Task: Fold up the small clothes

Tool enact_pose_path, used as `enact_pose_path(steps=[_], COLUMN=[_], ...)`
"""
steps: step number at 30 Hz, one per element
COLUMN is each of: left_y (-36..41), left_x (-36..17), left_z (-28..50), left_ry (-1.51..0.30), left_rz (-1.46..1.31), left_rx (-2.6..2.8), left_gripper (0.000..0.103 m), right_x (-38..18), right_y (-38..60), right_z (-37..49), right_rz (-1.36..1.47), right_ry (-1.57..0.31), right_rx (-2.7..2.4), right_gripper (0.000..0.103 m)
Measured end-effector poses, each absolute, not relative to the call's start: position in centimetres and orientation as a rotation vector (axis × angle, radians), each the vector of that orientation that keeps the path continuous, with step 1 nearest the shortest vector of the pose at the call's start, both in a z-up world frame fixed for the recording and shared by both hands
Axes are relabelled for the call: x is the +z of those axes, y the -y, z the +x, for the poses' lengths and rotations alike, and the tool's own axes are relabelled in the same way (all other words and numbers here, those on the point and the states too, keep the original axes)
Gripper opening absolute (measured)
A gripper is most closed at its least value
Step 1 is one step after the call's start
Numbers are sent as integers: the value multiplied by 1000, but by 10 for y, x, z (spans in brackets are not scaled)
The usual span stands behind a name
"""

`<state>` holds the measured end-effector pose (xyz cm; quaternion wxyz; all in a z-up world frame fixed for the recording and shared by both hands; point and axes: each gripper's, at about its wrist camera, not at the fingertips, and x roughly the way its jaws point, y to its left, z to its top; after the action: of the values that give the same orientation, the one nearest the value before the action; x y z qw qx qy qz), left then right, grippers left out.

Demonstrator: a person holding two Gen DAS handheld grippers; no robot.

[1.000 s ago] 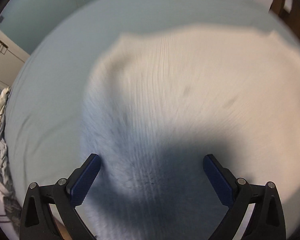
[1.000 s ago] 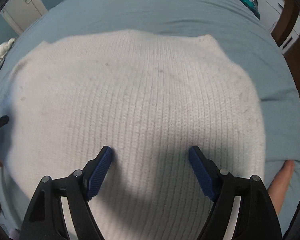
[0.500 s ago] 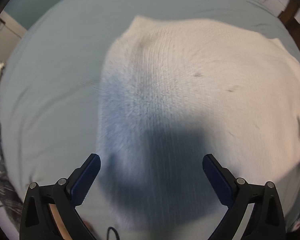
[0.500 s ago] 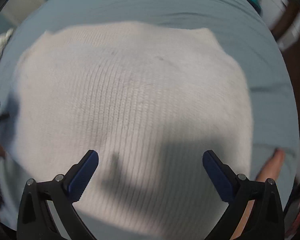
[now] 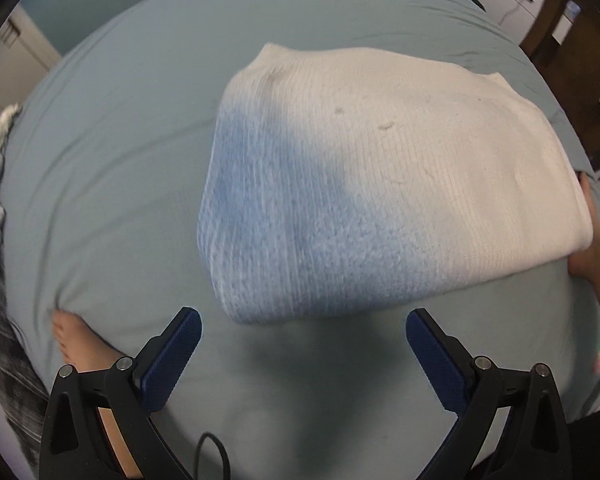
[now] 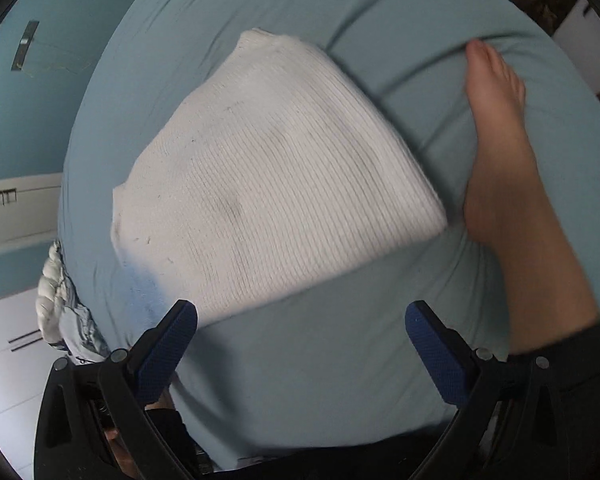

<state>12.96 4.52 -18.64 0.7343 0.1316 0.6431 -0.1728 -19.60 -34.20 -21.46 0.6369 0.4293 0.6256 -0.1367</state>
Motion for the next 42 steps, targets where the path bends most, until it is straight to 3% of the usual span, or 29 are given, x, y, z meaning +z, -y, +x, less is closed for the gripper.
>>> enact_pose_path(steps=[20,33,42], left_y=[-78,-63,-85], left_x=[-283,-283,-287], left_z=[144,130,146], left_ry=[-1690,-1701,-1688], left_rz=[91,31,-326], left_rx=[-215,-294,-277], left_gripper=[103,103,103], right_x=[-295,-308,-316], right_y=[367,370,389], right_z=[-183,-179,-163], right_rz=[1086,1095,1174], right_ry=[-1526,-1613,-1526], right_rx=[-294,-268,-271], right_gripper=[102,102,102])
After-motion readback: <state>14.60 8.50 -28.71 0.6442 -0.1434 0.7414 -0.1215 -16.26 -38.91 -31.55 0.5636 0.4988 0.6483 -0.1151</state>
